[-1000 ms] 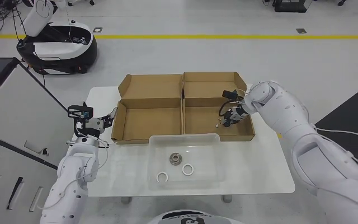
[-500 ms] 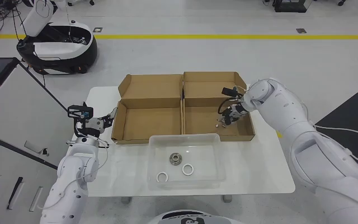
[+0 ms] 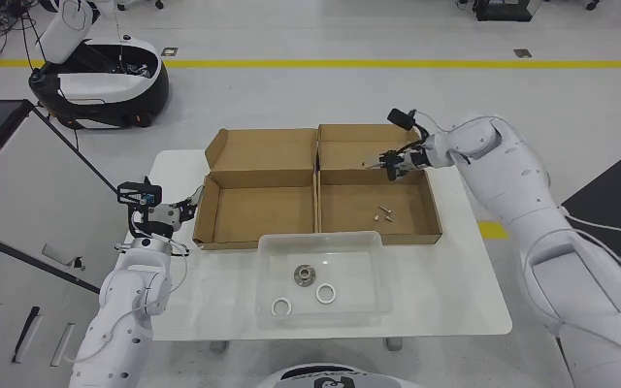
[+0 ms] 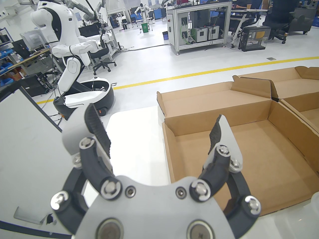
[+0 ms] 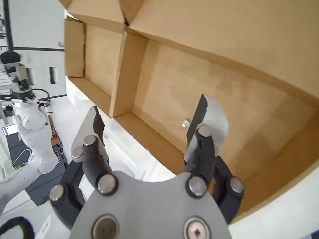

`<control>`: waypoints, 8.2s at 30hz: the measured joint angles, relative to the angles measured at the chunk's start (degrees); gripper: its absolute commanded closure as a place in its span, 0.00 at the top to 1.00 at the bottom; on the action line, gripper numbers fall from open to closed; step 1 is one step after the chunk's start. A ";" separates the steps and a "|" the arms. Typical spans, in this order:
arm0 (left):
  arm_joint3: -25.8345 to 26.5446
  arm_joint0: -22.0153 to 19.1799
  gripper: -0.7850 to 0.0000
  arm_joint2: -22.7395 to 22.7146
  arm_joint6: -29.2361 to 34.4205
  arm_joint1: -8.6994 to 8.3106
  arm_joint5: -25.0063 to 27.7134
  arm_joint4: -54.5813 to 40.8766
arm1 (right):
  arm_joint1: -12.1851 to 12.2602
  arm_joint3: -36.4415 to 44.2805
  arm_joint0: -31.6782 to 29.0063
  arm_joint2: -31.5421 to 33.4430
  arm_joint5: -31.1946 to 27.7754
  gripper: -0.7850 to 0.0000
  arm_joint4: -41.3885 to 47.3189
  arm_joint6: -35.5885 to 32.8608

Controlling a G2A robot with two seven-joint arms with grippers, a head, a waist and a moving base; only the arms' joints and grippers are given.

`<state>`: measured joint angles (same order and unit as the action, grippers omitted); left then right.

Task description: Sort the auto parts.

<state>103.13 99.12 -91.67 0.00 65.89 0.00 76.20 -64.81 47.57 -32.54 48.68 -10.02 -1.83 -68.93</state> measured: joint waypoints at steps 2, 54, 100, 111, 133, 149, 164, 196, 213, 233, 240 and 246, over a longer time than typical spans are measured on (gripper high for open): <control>0.00 0.00 1.00 0.00 0.00 0.00 0.00 0.00 | 1.40 5.89 -2.42 3.15 0.99 1.00 1.76 -0.55; 5.14 -4.81 1.00 0.22 6.96 -0.43 7.70 1.64 | 11.67 37.40 -38.02 46.73 4.13 1.00 41.63 -19.07; 8.88 -52.92 1.00 42.65 80.97 -0.85 23.36 -30.23 | 11.67 37.40 -38.02 46.73 4.13 1.00 41.63 -19.07; 7.98 -60.46 1.00 55.22 85.48 -4.56 18.83 -38.58 | 11.67 37.40 -38.02 46.73 4.13 1.00 41.63 -19.07; 3.09 -70.35 1.00 73.64 87.52 -6.02 16.77 -51.21 | 11.67 37.40 -38.02 46.73 4.13 1.00 41.63 -19.07; -0.77 -70.70 1.00 78.63 82.87 -2.03 17.99 -49.32 | 11.67 37.40 -38.02 46.73 4.13 1.00 41.63 -19.07; -5.75 -69.54 1.00 80.80 80.73 2.33 18.36 -48.34 | 11.67 37.40 -38.02 46.73 4.13 1.00 41.63 -19.07; -15.89 -64.53 1.00 81.93 80.05 8.81 21.45 -40.86 | 11.67 37.40 -38.02 46.73 4.13 1.00 41.63 -19.07; -17.24 -63.97 1.00 81.63 79.49 9.51 21.80 -39.70 | 11.67 37.40 -38.02 46.73 4.13 1.00 41.63 -19.07; -16.47 -64.15 1.00 81.60 80.03 9.67 24.27 -38.14 | 11.67 37.40 -38.02 46.73 4.13 1.00 41.63 -19.07; -14.74 -65.02 1.00 81.93 82.46 10.40 21.85 -37.73 | 11.67 37.40 -38.02 46.73 4.13 1.00 41.63 -19.07; -14.69 -63.53 0.82 81.93 84.20 11.52 20.10 -34.80 | 11.67 37.40 -38.02 46.73 4.13 1.00 41.63 -19.07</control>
<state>88.44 35.59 -9.74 84.20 77.41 20.10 41.40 -53.14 84.97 -70.56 95.41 -5.89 39.80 -88.00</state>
